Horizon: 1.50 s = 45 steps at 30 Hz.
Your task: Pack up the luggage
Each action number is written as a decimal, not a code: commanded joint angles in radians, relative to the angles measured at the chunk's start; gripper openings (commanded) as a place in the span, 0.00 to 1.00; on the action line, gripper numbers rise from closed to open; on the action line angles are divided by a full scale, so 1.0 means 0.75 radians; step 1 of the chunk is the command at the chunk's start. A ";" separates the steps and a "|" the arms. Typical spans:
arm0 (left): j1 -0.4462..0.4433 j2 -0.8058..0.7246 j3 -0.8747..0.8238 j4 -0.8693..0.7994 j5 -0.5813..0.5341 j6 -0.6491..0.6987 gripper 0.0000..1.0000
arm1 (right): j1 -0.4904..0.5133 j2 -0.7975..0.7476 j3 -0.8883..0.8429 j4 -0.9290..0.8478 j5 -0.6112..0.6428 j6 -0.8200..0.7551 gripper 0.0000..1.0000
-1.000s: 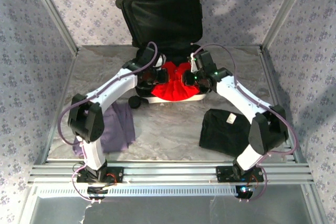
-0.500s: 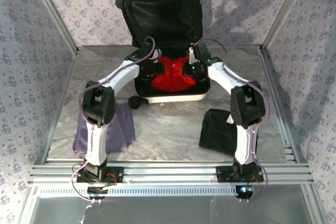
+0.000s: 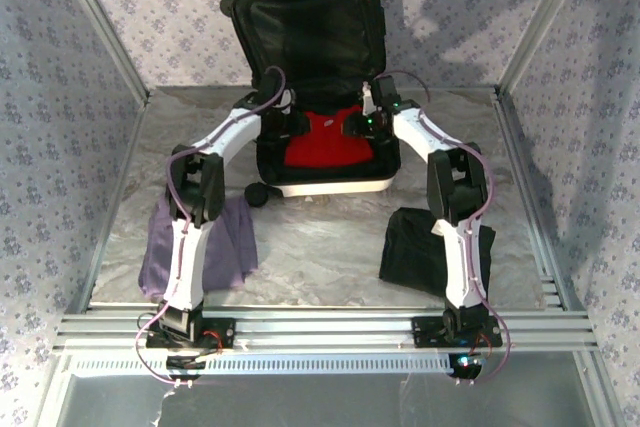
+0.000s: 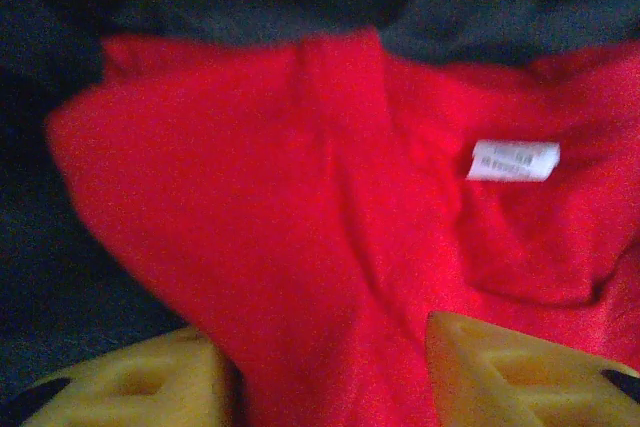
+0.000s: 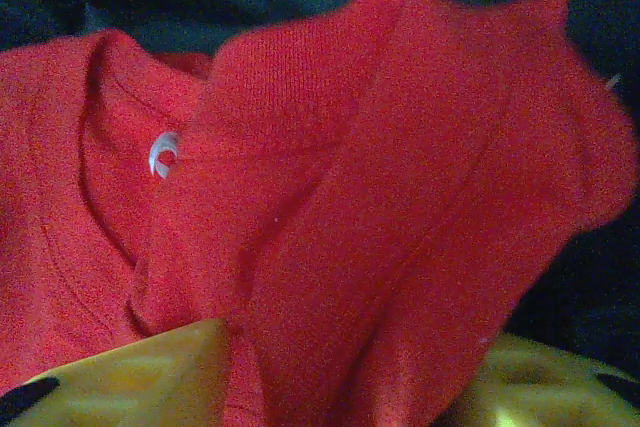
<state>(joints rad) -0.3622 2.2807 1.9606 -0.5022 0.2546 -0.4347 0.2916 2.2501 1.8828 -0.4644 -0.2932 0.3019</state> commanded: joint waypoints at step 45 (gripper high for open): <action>-0.422 -0.765 -1.075 0.344 0.196 -0.007 0.56 | 0.481 -1.501 -1.954 0.294 0.409 0.634 0.69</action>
<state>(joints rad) -0.6659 1.7405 1.1870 -0.1673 0.3412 -0.4034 0.6205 1.1019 0.4541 -0.3641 0.0441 0.7372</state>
